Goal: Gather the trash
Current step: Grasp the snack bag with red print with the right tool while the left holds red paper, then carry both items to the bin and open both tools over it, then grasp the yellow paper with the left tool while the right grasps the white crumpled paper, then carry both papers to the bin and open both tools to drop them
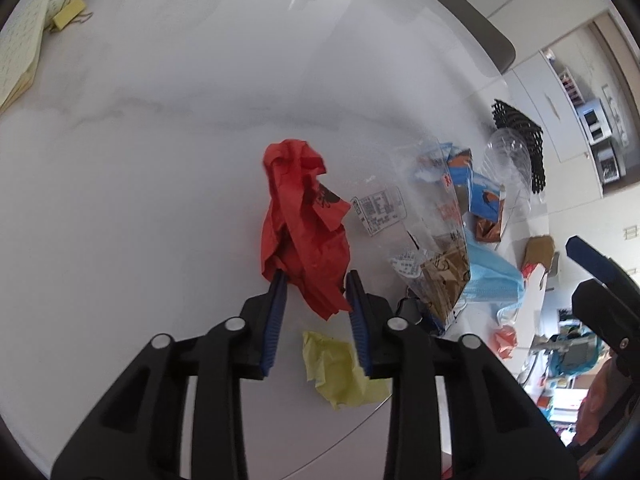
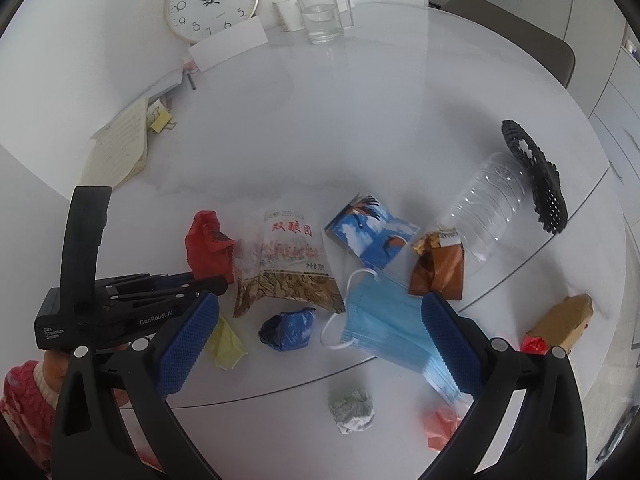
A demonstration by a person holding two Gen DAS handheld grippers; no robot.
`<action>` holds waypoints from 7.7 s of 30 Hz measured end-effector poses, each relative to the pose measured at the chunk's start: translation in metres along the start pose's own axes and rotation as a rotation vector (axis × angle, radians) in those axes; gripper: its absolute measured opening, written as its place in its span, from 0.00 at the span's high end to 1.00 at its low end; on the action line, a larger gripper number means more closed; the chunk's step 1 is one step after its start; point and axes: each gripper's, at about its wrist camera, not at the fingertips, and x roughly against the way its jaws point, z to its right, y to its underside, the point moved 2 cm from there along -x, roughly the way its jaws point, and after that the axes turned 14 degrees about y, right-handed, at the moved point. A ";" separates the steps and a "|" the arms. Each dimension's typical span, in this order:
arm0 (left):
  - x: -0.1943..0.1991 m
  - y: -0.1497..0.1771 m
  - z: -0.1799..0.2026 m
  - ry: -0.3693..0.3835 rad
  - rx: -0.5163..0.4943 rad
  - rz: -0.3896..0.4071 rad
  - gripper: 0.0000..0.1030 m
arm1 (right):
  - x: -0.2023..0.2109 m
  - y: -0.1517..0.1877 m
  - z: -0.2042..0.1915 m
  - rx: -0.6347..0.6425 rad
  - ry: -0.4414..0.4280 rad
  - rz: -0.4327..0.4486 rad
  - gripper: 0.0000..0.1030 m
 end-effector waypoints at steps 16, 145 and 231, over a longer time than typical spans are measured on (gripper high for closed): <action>-0.020 -0.023 0.000 -0.016 0.030 -0.015 0.59 | -0.015 -0.005 -0.006 0.015 -0.001 -0.019 0.02; 0.002 0.076 0.067 -0.233 -0.341 -0.009 0.09 | 0.083 0.146 0.091 -0.340 0.205 0.035 0.02; -0.246 0.309 0.499 0.156 -1.011 -0.554 0.59 | 0.153 0.404 0.399 -0.909 0.505 -0.063 0.70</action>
